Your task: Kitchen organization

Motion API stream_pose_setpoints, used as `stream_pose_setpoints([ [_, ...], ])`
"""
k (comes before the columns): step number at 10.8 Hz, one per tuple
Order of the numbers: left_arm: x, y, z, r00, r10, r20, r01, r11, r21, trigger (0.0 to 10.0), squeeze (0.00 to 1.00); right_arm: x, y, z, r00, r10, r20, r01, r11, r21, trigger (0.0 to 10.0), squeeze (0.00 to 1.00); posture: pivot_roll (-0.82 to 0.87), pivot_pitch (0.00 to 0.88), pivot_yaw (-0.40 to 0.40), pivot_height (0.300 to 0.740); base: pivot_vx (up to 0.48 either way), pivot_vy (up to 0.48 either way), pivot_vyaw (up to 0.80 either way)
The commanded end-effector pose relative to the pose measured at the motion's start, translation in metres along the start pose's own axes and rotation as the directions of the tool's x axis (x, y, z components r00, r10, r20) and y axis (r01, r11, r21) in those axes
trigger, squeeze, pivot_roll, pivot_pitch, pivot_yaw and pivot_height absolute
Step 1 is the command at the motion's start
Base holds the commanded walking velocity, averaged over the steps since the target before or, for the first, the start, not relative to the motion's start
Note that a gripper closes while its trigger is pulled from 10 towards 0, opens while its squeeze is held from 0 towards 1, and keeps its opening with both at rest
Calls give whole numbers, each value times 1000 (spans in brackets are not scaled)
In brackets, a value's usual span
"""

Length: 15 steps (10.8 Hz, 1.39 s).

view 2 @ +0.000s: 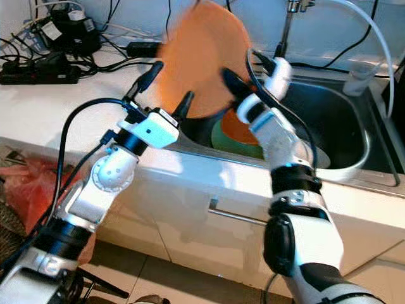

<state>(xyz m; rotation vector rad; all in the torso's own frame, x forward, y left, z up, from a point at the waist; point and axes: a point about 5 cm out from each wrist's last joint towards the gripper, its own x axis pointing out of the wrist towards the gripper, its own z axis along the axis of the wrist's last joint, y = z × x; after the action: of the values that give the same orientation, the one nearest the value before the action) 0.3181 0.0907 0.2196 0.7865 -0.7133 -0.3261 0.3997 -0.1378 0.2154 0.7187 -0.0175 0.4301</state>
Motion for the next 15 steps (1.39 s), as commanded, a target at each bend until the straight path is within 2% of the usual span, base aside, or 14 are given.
stream_pose_setpoints([
  [1, -1, 0, 1, 1000, -11, -5, 11, 1000, -1, 10000, 0, -2, -3, 16, 997, -25, 71, 27, 999, -32, 10000, 0, 94, 0, 23, 740, 0, 0, 0],
  [2, -1, -3, 3, 1000, -25, -4, 25, 1000, -16, 10000, 0, -9, -13, 24, 990, -96, 104, 104, 992, -77, 10000, 0, 83, 0, 28, 740, 0, 0, 0],
  [3, 0, -4, 2, 999, -31, -15, 30, 998, -55, 10000, 0, -14, -22, 29, 981, -146, 125, 157, 984, -87, 10000, 0, 82, 0, 27, 740, 0, 0, 0],
  [5, -2, -13, 0, 996, -79, -50, 69, 983, -173, 10000, 0, -22, -35, 33, 963, -220, 158, 237, 966, -98, 10000, 0, 79, 0, 31, 740, 0, 0, 0],
  [6, -5, -27, -4, 981, -168, -92, 125, 926, -356, 10000, 0, -29, -43, 34, 945, -276, 175, 297, 949, -106, 10000, 0, 76, 0, 33, 740, 0, 0, 0],
  [7, -8, -37, -9, 962, -236, -139, 144, 867, -477, 10000, 0, -33, -48, 35, 933, -310, 183, 333, 936, -114, 10000, 0, 73, 0, 34, 740, 0, 0, 0],
  [10, -13, -56, -9, 897, -434, -90, 312, 762, -567, 10000, 0, -44, -62, 43, 899, -381, 214, 416, 897, -148, 10000, 0, 60, 0, 50, 740, 0, 0, 0],
  [11, -17, -61, -9, 867, -492, -75, 357, 720, -595, 10000, 0, -50, -70, 47, 875, -428, 226, 469, 866, -173, 10000, 0, 55, 0, 56, 740, 0, 0, 0],
  [12, -20, -63, -11, 842, -535, -72, 391, 696, -603, 10000, 0, -55, -77, 47, 848, -478, 230, 520, 835, -179, 10000, 0, 52, 0, 68, 740, 0, 0, 0],
  [15, -25, -68, -10, 772, -636, -16, 487, 608, -627, 10000, 0, -62, -88, 35, 835, -514, 195, 546, 819, -180, 10000, 0, 53, 0, 90, 740, 0, 0, 0],
])
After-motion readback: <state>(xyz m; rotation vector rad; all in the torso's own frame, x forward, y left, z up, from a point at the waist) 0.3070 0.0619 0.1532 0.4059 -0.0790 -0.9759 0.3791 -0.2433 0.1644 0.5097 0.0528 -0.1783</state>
